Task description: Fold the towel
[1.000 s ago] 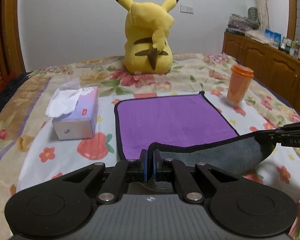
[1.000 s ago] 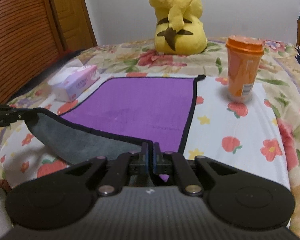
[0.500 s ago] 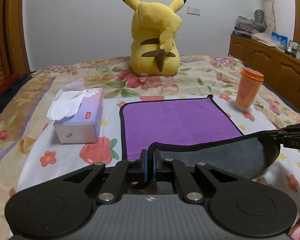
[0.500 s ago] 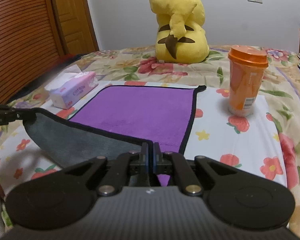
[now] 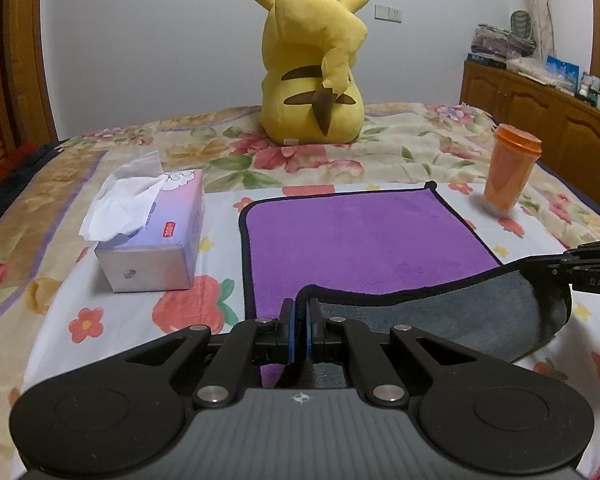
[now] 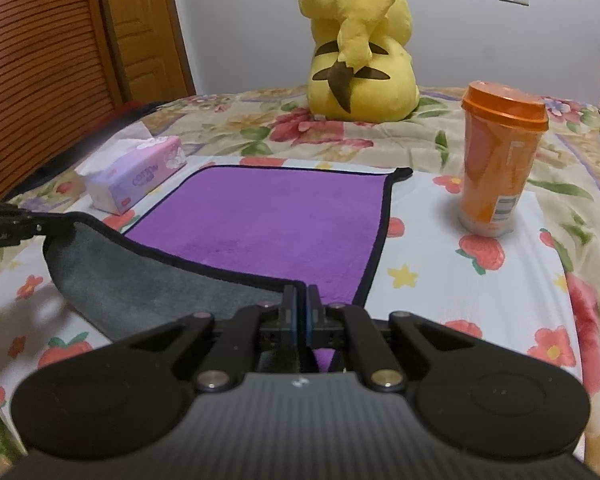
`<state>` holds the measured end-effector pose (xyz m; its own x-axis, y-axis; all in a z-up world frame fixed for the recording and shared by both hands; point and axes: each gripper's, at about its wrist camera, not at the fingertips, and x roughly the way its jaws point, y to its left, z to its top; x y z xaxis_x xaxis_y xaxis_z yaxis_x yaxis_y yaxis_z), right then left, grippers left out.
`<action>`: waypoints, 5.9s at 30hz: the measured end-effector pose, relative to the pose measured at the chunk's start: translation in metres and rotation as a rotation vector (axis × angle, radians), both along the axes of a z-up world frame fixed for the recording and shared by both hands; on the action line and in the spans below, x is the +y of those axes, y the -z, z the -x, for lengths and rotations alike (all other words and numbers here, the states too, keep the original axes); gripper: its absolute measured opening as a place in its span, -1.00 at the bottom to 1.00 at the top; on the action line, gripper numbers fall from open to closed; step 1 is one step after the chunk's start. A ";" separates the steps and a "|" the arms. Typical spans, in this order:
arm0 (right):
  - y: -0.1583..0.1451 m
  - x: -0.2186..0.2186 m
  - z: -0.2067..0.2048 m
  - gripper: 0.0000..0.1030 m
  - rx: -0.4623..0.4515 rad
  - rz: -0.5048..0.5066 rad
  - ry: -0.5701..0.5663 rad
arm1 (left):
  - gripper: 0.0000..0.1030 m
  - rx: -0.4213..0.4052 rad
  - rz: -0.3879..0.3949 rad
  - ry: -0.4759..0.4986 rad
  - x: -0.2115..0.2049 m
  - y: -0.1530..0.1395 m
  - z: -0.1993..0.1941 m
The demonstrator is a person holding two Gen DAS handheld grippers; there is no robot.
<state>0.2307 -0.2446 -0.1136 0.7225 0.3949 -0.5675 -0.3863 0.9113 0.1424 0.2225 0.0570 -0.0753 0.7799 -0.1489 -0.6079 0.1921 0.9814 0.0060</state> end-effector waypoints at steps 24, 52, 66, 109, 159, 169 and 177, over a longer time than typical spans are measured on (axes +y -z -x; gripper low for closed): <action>0.012 0.003 -0.027 -0.91 -0.025 0.032 -0.004 | -0.84 0.007 0.002 -0.013 0.004 0.014 -0.036; -0.018 -0.001 -0.050 -0.91 -0.117 0.021 0.014 | -0.84 -0.068 0.017 -0.020 -0.004 -0.012 -0.057; -0.034 0.005 -0.061 -0.91 -0.164 0.057 0.017 | -0.84 -0.106 0.030 -0.048 -0.007 -0.030 -0.075; 0.006 0.025 -0.164 -0.91 -0.235 0.161 0.109 | -0.84 -0.172 -0.099 -0.070 -0.018 0.020 -0.185; -0.063 0.009 0.004 0.34 -0.160 0.048 0.138 | 0.85 -0.089 -0.088 -0.040 -0.031 -0.039 -0.028; -0.069 0.007 0.027 1.00 -0.168 0.042 0.160 | 1.00 -0.095 -0.092 -0.027 -0.039 -0.053 0.000; -0.081 0.004 0.045 1.00 -0.178 0.041 0.186 | 1.00 -0.105 -0.054 -0.049 -0.042 -0.071 0.022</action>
